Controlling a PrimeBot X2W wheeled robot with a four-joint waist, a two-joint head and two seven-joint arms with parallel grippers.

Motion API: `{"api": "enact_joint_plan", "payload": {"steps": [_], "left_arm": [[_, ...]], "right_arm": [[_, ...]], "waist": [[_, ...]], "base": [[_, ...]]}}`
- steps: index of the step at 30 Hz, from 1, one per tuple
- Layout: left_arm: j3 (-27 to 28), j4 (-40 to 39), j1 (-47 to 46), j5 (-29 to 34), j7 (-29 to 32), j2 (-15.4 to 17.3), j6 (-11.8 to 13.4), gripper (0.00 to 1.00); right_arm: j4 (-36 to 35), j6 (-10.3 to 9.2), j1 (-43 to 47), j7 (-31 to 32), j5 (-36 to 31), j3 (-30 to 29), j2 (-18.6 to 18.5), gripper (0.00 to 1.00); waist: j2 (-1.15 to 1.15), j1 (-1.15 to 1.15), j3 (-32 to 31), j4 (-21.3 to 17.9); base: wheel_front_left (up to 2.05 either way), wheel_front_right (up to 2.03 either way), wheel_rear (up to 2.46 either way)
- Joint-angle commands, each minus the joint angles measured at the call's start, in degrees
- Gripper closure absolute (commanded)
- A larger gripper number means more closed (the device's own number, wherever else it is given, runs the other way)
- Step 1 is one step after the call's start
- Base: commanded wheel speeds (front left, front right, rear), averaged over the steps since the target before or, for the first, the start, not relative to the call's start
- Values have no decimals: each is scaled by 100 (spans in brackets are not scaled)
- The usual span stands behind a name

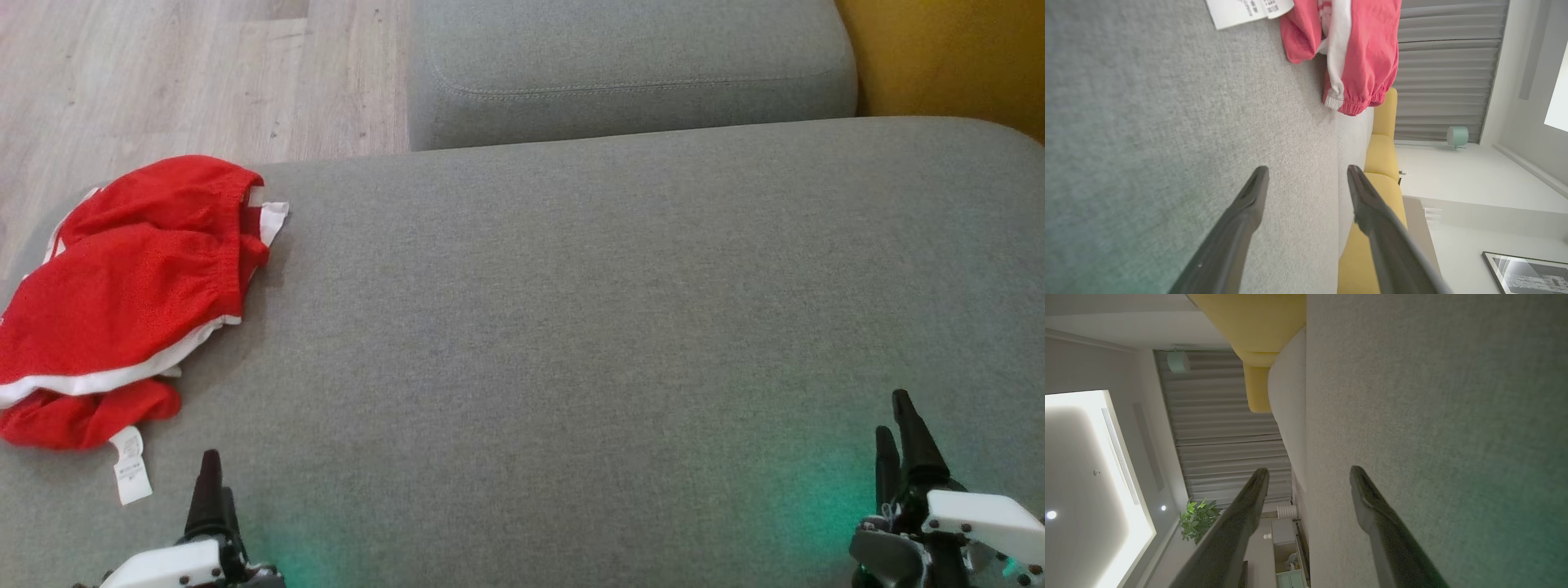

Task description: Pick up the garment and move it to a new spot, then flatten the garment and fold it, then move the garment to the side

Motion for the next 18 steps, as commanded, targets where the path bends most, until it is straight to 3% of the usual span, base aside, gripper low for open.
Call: {"api": "enact_joint_plan", "payload": {"steps": [1, 18], "left_arm": [[-6, -212, -247, 84, -43, 32, -5, 0], [-68, -617, -222, 1260, -315, 39, 178, 0]], "right_arm": [[-206, 0, -253, -50, -76, 37, -27, 0], [-415, -1, -295, -322, -1521, 202, -35, 0]], "waist": [[0, 0, 1, 0], [0, 0, 10, -8]], "base": [[0, 0, 0], [0, 0, 0]]}}
